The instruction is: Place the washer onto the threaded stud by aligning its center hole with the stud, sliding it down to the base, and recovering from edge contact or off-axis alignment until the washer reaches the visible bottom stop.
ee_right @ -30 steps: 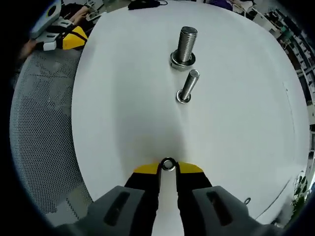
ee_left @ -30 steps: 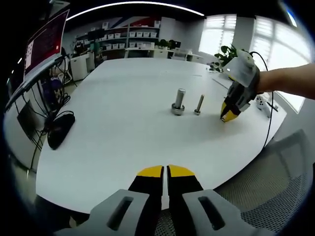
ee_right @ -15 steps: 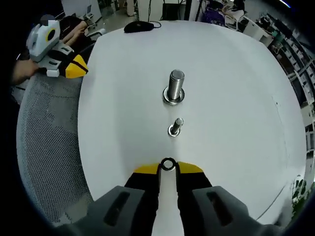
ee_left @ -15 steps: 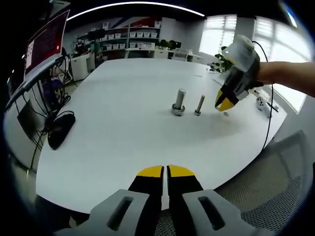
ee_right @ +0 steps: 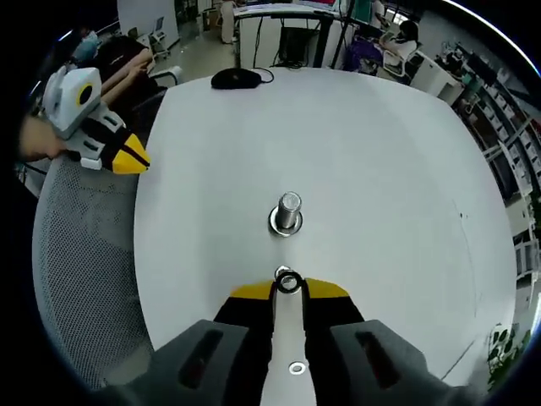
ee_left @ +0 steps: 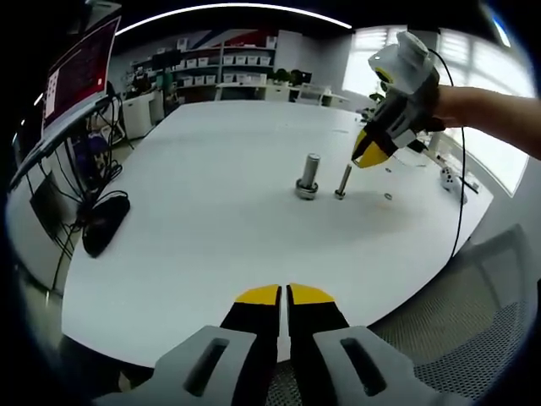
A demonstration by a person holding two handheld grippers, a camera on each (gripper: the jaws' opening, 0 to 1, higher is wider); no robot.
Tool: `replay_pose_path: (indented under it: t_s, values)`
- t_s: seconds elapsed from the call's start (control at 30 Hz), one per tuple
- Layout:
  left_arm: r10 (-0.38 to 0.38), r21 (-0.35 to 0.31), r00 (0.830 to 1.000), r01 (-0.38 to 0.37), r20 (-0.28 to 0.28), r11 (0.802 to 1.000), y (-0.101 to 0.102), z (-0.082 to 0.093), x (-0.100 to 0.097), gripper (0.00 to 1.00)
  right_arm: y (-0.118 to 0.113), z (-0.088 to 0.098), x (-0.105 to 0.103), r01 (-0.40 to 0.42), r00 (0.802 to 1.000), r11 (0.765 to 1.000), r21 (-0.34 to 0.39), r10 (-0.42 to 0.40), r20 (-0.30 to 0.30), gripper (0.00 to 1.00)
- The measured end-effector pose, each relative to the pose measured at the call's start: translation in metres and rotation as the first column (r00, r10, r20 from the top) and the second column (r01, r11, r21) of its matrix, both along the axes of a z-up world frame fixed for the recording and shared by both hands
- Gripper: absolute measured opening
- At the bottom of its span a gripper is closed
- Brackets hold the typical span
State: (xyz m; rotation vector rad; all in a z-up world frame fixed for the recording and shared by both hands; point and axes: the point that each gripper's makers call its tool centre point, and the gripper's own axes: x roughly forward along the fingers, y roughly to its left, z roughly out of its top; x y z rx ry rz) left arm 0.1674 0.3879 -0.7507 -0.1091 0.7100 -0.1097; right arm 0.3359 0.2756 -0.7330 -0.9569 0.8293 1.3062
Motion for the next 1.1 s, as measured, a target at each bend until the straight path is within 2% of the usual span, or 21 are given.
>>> replay_pose_path:
  t_s: [0.5,1.1]
  values:
    - [0.004,-0.002,1.0,-0.004,0.01,1.0,0.0,0.001,0.001,0.0,0.002,-0.009,0.002,-0.006,1.0,0.999,-0.041,0.005,-0.017,0.15]
    - [0.009,-0.008,1.0,-0.009,0.007,1.0,0.001,0.001,0.001,0.0,0.004,-0.033,0.002,-0.034,0.999,0.995,-0.091,0.032,-0.029,0.15]
